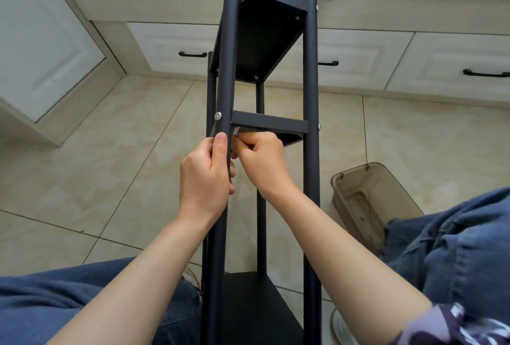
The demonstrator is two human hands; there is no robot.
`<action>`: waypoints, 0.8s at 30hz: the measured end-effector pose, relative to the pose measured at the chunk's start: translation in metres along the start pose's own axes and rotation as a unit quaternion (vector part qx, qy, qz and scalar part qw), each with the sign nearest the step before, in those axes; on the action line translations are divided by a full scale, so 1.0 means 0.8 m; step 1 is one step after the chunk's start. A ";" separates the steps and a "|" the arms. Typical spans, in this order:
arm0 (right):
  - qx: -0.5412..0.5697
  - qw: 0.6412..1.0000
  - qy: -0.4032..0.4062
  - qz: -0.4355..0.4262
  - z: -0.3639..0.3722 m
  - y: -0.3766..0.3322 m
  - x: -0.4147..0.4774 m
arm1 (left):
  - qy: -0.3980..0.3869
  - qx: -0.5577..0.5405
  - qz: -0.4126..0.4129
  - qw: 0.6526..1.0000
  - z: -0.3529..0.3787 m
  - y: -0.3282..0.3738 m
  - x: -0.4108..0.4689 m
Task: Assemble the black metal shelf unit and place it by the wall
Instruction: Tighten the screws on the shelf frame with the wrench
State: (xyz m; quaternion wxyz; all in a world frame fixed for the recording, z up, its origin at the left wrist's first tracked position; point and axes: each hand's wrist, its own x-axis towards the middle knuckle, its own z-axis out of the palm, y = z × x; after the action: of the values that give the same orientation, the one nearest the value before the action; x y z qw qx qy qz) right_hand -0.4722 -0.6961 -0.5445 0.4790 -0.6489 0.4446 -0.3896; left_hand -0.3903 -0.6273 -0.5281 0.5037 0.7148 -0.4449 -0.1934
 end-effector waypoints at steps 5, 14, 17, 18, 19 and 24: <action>0.014 1.000 -0.001 0.003 0.007 0.001 0.002 | -0.001 -0.006 -0.001 1.000 -0.002 -0.001 0.001; -0.036 0.999 -0.003 -0.012 -0.011 0.001 -0.005 | -0.011 -0.016 -0.012 1.000 0.000 0.001 0.000; -0.038 0.999 -0.013 0.011 -0.019 0.001 -0.007 | -0.009 -0.020 -0.011 1.000 0.001 0.002 -0.001; -0.035 0.999 -0.015 0.019 -0.022 0.000 -0.007 | -0.008 -0.020 -0.010 1.000 0.002 0.003 -0.002; -0.033 0.999 -0.018 0.023 -0.025 -0.003 -0.007 | -0.008 -0.019 -0.009 1.000 0.002 0.003 -0.002; -0.028 0.999 -0.026 0.025 -0.038 -0.017 -0.007 | -0.014 -0.017 -0.007 1.000 0.003 0.003 -0.004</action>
State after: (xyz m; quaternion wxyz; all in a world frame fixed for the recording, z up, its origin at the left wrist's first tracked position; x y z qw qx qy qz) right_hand -0.4992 -0.6970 -0.5247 0.4814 -0.6605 0.4592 -0.3480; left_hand -0.3951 -0.6262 -0.5272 0.5080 0.7063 -0.4439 -0.2145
